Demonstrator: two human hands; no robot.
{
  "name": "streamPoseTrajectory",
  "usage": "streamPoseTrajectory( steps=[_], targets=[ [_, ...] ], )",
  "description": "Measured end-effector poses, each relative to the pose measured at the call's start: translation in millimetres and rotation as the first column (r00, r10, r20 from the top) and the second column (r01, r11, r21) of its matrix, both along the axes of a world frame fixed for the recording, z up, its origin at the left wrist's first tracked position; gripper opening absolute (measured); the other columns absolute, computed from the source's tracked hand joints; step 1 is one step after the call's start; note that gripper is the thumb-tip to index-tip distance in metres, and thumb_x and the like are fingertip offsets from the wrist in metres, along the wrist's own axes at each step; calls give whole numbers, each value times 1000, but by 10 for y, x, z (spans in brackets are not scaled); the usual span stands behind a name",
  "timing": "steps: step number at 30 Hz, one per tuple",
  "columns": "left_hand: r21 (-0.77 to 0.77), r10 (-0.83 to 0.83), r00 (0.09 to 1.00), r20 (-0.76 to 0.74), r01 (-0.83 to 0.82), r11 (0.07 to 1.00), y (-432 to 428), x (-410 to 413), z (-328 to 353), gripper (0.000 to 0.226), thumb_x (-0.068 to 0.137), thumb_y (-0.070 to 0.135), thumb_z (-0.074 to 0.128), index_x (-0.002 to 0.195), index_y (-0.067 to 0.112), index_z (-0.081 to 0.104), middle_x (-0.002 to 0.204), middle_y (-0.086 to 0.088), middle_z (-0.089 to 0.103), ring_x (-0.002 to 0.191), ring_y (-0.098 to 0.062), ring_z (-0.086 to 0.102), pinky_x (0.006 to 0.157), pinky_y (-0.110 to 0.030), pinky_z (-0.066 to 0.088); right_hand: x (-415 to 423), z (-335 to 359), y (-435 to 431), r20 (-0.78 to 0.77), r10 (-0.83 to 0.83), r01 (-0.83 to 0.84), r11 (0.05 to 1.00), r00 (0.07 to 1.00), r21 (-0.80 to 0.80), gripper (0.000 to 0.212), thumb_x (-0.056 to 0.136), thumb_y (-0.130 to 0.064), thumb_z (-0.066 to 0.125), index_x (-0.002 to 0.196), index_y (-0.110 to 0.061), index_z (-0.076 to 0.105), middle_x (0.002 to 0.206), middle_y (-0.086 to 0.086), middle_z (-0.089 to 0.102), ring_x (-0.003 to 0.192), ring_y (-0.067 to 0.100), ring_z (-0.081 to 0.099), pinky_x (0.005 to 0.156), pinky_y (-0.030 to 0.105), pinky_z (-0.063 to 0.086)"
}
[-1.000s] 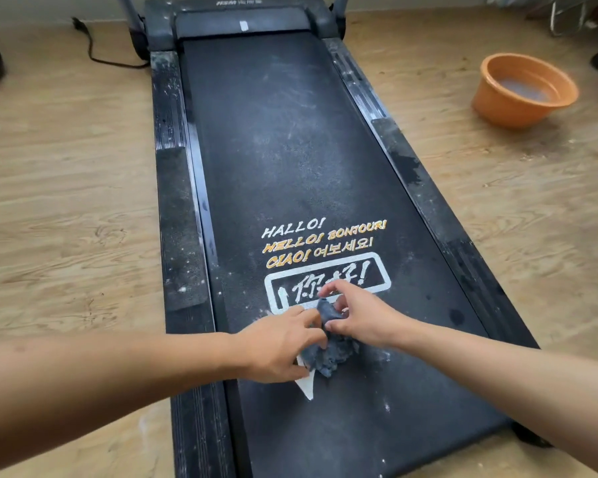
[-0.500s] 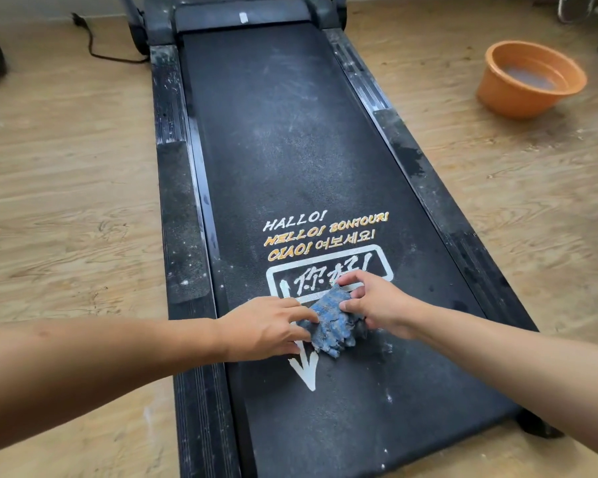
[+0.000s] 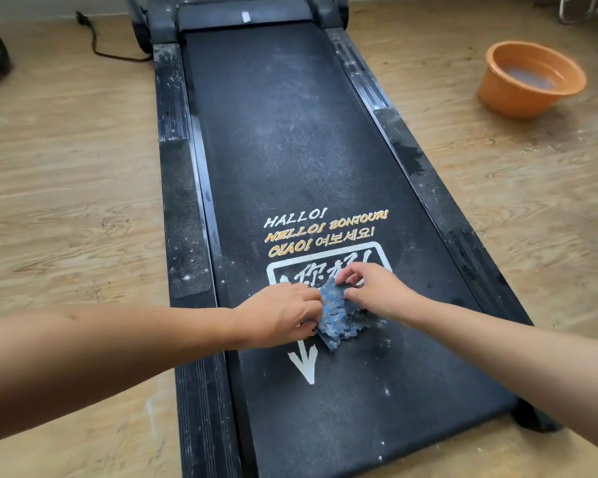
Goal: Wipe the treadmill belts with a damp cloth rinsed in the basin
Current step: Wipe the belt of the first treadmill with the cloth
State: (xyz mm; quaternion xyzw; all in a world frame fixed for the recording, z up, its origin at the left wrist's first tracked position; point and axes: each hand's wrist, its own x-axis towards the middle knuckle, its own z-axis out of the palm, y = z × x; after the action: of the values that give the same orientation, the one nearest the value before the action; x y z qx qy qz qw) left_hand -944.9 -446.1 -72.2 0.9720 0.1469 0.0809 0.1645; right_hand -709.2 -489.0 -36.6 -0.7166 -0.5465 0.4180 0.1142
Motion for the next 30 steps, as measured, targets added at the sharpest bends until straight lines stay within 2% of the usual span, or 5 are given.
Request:
streamPoseTrajectory(
  steps=[5, 11, 15, 21, 30],
  targets=[
    [-392, 250, 968, -8, -233, 890, -28, -84, 39, 5, 97, 31, 55, 99, 28, 59, 108, 13, 64, 95, -11, 62, 82, -39, 54, -20, 12, -31, 94, 251, -261, 958, 963, 116, 38, 94, -8, 54, 115, -30, 76, 117, -9, 54, 112, 10, 51, 95, 26, 44],
    [-562, 373, 926, -51, -335, 757, -13, -121, 106, 5, 99, 28, 71, 102, 26, 74, 98, 15, 72, 98, -4, 66, 85, -32, 58, -118, 98, -109, 30, 337, -338, 930, 941, 148, 36, 85, -64, 73, 105, -35, 71, 104, -17, 67, 99, -1, 63, 85, 20, 51],
    [-570, 398, 915, -69, -363, 737, -3, -77, 178, 5, 100, 26, 68, 101, 23, 72, 99, 14, 71, 99, -3, 65, 85, -31, 57, -148, 89, -137, 136, 408, -427, 886, 903, 180, 11, 90, -36, 72, 97, -28, 72, 94, -13, 69, 89, 4, 64, 84, 29, 53],
    [-705, 467, 878, -100, -394, 590, -48, 16, 218, 33, 87, 36, 83, 111, 28, 62, 107, 13, 67, 103, -2, 62, 83, -17, 47, -208, 211, -57, -39, 280, -260, 928, 959, 266, 1, 91, -29, 61, 91, -27, 61, 80, -8, 66, 71, 11, 59, 70, 34, 51],
    [-968, 576, 813, -86, -205, 145, 212, 119, 462, 45, 85, -5, 64, 125, 14, 65, 115, -15, 75, 103, -26, 70, 98, -45, 56, -150, 310, 233, -462, -164, 233, 968, 871, 94, 21, 102, -27, 68, 119, -14, 70, 85, -6, 69, 69, 1, 61, 64, 21, 51]
  ],
)
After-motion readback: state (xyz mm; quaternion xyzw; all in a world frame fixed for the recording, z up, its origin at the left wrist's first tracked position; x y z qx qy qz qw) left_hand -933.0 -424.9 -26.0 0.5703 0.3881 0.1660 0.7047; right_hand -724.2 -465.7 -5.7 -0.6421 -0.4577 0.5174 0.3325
